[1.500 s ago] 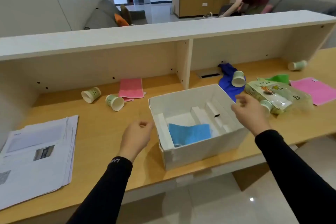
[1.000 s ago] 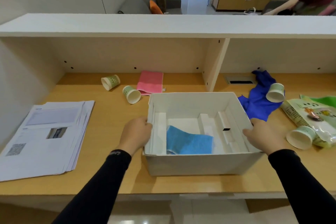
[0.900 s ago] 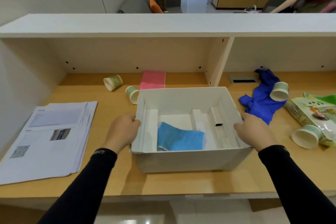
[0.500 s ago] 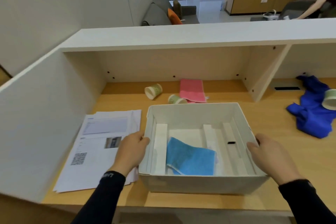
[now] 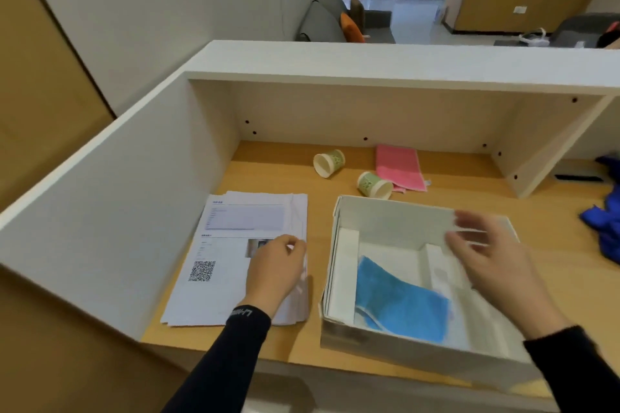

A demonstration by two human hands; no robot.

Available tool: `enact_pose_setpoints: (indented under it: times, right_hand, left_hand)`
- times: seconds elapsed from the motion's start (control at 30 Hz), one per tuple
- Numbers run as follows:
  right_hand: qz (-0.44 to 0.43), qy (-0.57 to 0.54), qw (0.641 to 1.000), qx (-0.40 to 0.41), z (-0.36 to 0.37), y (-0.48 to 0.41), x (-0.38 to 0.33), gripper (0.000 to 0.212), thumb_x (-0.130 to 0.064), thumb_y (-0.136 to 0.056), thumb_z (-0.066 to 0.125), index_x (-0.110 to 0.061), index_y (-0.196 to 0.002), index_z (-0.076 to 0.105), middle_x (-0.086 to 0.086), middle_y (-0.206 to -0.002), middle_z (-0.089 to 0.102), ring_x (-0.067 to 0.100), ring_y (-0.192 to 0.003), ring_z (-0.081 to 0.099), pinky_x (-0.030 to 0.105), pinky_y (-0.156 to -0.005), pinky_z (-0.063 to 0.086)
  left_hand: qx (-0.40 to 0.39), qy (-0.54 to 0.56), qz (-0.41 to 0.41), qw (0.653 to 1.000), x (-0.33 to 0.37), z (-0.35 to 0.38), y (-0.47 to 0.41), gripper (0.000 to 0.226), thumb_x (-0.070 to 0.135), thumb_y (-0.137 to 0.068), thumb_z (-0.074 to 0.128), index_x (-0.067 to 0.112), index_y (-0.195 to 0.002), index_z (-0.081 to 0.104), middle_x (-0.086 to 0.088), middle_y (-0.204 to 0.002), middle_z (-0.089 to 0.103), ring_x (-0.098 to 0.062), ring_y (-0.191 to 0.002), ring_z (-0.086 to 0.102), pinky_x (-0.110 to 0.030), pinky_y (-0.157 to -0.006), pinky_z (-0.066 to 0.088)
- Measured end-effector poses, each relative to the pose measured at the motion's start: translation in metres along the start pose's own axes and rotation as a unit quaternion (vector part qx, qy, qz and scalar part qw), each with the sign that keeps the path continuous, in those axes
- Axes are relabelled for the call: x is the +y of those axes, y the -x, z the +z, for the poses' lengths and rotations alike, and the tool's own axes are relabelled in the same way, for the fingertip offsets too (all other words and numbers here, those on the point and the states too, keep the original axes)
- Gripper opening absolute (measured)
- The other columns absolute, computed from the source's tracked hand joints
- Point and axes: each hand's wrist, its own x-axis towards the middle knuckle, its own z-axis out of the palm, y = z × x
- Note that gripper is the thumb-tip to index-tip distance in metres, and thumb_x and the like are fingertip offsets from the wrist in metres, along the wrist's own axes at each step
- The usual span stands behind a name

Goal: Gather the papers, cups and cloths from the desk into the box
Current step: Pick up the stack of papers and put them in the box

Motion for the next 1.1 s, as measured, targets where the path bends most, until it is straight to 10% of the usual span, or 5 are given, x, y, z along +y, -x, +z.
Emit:
enact_pose_setpoints:
  times: [0.2,0.53,0.77,0.97,1.1]
  right_hand:
    - [-0.175,0.057,0.962,-0.203,0.060,-0.041,-0.072,0.029,-0.028,-0.090,0.055,-0.021,-0.118,0.060,-0.008,-0.102,0.062,0.009,-0.095,0.060,0.027,-0.088,0.049]
    - [-0.217,0.200,0.873,-0.389,0.169,-0.089,-0.140,0.034,-0.028,-0.090,0.053,-0.016,-0.122,0.058,0.004,-0.115,0.064,0.019,-0.093,0.060,0.028,-0.078,0.049]
    - [0.011,0.218,0.908,-0.357,0.228,-0.121,-0.123,0.042,-0.018,-0.092,0.046,0.005,-0.128,0.048,0.017,-0.106,0.053,0.031,-0.093,0.053,0.037,-0.077,0.043]
    - [0.123,0.210,0.885,-0.398,0.272,-0.114,-0.097,0.042,-0.008,-0.099,0.031,0.012,-0.136,0.036,0.026,-0.144,0.039,0.037,-0.132,0.039,0.036,-0.100,0.035]
    - [0.155,0.138,0.893,-0.400,0.286,-0.121,-0.096,0.032,-0.006,-0.099,0.026,0.004,-0.108,0.055,0.013,-0.092,0.051,0.025,-0.109,0.042,0.028,-0.088,0.033]
  left_hand:
    - [0.077,0.003,-0.051,0.996,-0.026,-0.036,0.002,0.022,0.031,-0.093,0.047,0.021,-0.095,0.066,0.001,-0.094,0.071,-0.019,-0.084,0.062,-0.029,-0.066,0.041]
    - [0.122,-0.011,-0.183,0.976,-0.109,-0.082,0.015,0.027,0.026,-0.092,0.047,0.017,-0.108,0.066,-0.002,-0.092,0.069,-0.023,-0.084,0.061,-0.028,-0.067,0.042]
    - [0.087,-0.060,-0.248,0.963,-0.137,-0.089,-0.039,0.038,0.026,-0.091,0.049,0.006,-0.123,0.054,-0.012,-0.126,0.061,-0.032,-0.111,0.057,-0.029,-0.081,0.043]
    - [0.029,-0.143,-0.283,0.948,-0.138,-0.057,-0.072,0.054,0.035,-0.092,0.044,-0.004,-0.129,0.038,-0.022,-0.135,0.043,-0.035,-0.124,0.040,-0.037,-0.099,0.034]
    - [0.025,-0.081,-0.312,0.946,-0.134,-0.053,-0.087,0.047,0.031,-0.087,0.047,-0.001,-0.121,0.045,-0.021,-0.128,0.045,-0.034,-0.116,0.047,-0.036,-0.090,0.042]
